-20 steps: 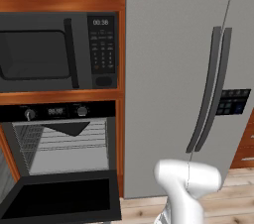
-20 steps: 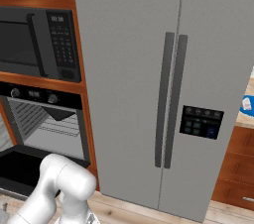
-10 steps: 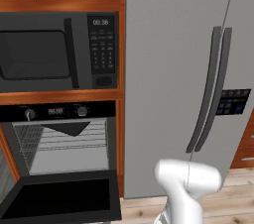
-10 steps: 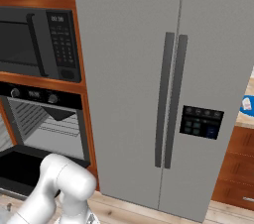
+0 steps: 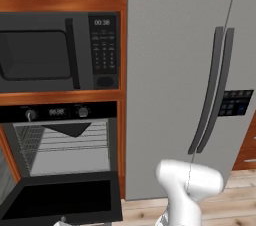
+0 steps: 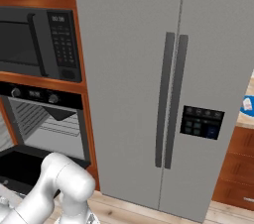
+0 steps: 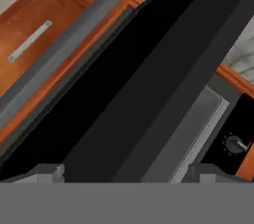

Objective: Take the baked cake out of the oven and place it on the plate for cooling. Then close the oven door.

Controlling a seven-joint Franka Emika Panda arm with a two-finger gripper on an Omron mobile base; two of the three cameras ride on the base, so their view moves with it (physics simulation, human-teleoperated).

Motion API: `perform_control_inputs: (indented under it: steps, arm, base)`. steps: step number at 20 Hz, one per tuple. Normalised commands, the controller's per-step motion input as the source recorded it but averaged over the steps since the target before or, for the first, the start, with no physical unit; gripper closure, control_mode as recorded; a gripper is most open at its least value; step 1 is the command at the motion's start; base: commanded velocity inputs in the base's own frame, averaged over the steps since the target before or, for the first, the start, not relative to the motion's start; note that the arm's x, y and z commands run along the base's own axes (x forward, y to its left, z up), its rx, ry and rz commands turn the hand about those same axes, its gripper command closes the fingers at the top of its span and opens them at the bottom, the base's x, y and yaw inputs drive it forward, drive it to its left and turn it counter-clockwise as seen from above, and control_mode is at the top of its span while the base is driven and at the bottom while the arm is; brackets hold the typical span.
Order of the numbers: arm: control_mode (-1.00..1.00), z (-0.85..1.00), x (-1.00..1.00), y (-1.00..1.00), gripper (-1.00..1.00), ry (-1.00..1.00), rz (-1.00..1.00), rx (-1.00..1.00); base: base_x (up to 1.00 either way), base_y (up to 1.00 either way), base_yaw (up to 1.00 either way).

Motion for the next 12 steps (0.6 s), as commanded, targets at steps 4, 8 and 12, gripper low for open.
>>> perform_control_inputs:
  steps: [4,8,12]
  arm:
    - [-1.0,0.0,0.92,0.06,-1.0,-0.38,-0.09,-0.06]
    - [-1.0,0.01,1.0,0.0,-1.0,-0.41,-0.09,-0.02]
    - [-1.0,0.26,1.0,0.0,-1.0,-0.45,-0.09,0.0]
  base:
    - [0.0,0.0,0.0]
    - [0.0,0.0,0.0]
    - [0.0,0.0,0.0]
